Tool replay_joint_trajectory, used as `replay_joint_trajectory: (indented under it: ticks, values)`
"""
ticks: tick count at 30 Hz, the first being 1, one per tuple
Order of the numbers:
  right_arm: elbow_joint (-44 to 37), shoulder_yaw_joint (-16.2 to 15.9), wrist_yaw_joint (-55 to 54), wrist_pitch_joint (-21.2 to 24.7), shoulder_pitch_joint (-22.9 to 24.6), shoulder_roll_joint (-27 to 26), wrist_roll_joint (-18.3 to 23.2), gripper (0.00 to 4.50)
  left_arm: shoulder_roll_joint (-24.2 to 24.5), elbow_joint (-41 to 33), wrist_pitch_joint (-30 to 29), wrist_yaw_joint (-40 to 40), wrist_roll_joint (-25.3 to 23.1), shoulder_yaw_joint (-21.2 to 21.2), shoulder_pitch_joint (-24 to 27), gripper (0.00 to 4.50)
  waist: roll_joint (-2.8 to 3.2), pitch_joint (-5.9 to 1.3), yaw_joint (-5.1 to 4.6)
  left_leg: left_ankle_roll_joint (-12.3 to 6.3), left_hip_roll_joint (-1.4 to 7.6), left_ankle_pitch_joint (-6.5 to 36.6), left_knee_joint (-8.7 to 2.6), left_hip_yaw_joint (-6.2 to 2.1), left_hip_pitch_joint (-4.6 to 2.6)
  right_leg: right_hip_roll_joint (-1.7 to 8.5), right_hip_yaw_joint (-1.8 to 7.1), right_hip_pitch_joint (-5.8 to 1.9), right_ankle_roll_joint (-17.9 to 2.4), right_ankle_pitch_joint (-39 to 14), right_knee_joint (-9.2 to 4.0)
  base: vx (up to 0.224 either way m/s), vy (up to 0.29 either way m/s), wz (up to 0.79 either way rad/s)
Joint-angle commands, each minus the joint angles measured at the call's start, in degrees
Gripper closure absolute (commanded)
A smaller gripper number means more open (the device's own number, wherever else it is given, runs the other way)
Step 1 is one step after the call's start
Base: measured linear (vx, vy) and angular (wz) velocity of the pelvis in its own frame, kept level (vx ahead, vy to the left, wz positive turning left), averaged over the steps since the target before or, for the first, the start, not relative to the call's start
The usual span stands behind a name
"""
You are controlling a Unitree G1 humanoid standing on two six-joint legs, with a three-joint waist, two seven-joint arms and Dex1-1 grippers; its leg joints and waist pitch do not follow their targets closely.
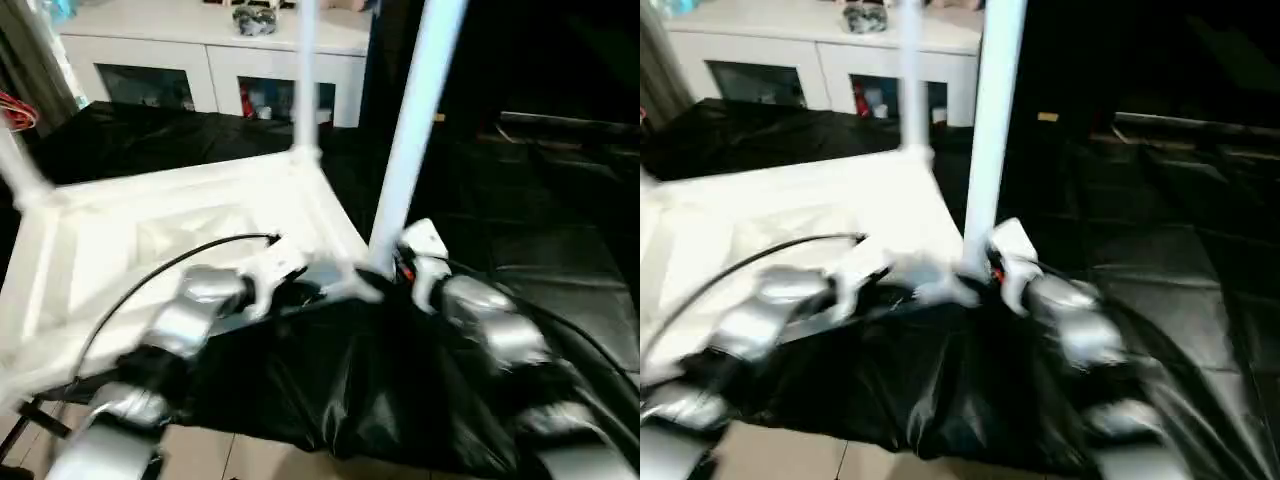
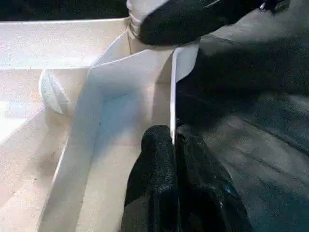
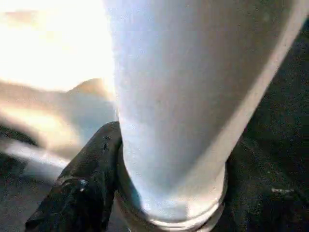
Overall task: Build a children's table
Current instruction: Rotate leg to tighten
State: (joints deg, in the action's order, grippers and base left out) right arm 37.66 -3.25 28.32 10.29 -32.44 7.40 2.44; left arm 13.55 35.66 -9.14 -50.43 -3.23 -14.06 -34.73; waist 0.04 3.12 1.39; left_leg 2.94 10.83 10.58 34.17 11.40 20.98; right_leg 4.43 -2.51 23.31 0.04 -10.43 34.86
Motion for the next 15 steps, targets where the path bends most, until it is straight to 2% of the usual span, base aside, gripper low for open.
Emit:
replay_joint_trajectory:
  ticks: [1, 2, 4, 5, 8, 9, 10, 11, 15]
  values:
    - [3.4, -3.5, -3.2, -0.1, -0.1, -4.3, -1.8, 1.82, -4.2, 0.5, 1.0, 4.6, 0.3, -0.5, -2.5, 4.50, -0.51, -3.05, -0.30, 1.44, 1.89, 20.4, -4.35, -1.73, -1.34, 3.64, 1.92, -1.09, -7.3, -31.5, -6.48, 0.000, 0.000, 0.00]
    - [4.0, -3.5, -4.0, -0.9, -0.7, -5.6, -1.8, 1.82, -5.2, 0.9, 1.1, 5.4, -0.1, -0.8, -2.9, 4.50, -0.24, -3.11, -0.19, 1.29, 1.83, 20.4, -4.33, -1.72, -1.30, 3.65, 1.92, -1.14, -7.2, -31.1, -6.48, 0.000, 0.000, 0.00]
    - [3.8, -3.4, -3.0, -1.7, -1.0, -7.2, -1.2, 1.82, -6.3, 1.4, 1.4, 5.8, -0.4, -1.1, -3.4, 4.50, -0.29, -3.19, -0.12, 0.88, 1.96, 20.1, -4.52, -1.70, -1.09, 3.54, 1.97, -1.31, -7.6, -28.6, -6.31, 0.000, 0.000, 0.00]
    - [3.4, -3.6, -1.9, -2.6, -0.9, -7.5, -1.1, 1.26, -6.6, 1.4, 1.4, 5.7, -0.4, -1.2, -3.5, 4.50, -0.28, -3.24, -0.04, 0.67, 2.05, 19.9, -4.54, -1.64, -1.05, 3.54, 2.08, -1.30, -8.2, -26.8, -6.13, 0.000, 0.000, 0.00]
    - [1.9, -3.5, 1.8, -2.8, -0.6, -7.4, 0.4, 1.12, -6.5, 1.5, 2.5, 4.5, 0.0, -1.3, -3.5, 4.50, -0.24, -3.36, 0.10, 0.07, 2.05, 18.7, -4.58, -1.48, -0.80, 3.45, 2.19, -1.63, -9.6, -22.9, -5.70, 0.000, 0.000, 0.00]
    - [1.8, -3.2, 2.4, -2.8, -0.6, -6.9, 0.8, 0.91, -6.2, 1.3, 2.6, 3.8, 0.1, -1.3, -3.4, 4.50, -0.31, -3.35, 0.14, -0.16, 2.04, 18.7, -4.54, -1.41, -0.79, 3.48, 2.22, -1.67, -10.0, -22.3, -5.65, 0.000, 0.000, 0.00]
    - [1.7, -3.0, 3.4, -2.8, -0.7, -6.2, 1.1, 0.91, -5.7, 0.8, 3.2, 2.8, 0.3, -1.3, -3.1, 4.50, -0.25, -3.34, 0.19, -0.37, 2.03, 18.4, -4.54, -1.38, -0.75, 3.51, 2.24, -1.77, -10.2, -21.9, -5.62, 0.000, 0.000, 0.00]
    - [1.9, -2.9, 3.7, -3.0, -0.8, -5.9, 1.2, 0.66, -5.5, 0.8, 3.6, 2.2, 0.3, -1.2, -3.0, 4.50, -0.27, -3.39, 0.21, -0.48, 2.04, 17.9, -4.51, -1.34, -0.70, 3.52, 2.28, -1.81, -10.5, -21.3, -5.54, 0.000, 0.000, 0.00]
    - [0.9, -3.6, 10.9, -3.6, -0.7, -0.6, 1.6, 0.56, -2.8, -2.0, 3.9, -4.1, 2.4, -1.0, -1.0, 4.50, -0.29, -3.50, 0.35, -1.28, 2.13, 16.8, -4.39, -1.28, -0.56, 3.56, 2.25, -2.17, -11.5, -18.9, -5.23, 0.000, 0.000, 0.00]
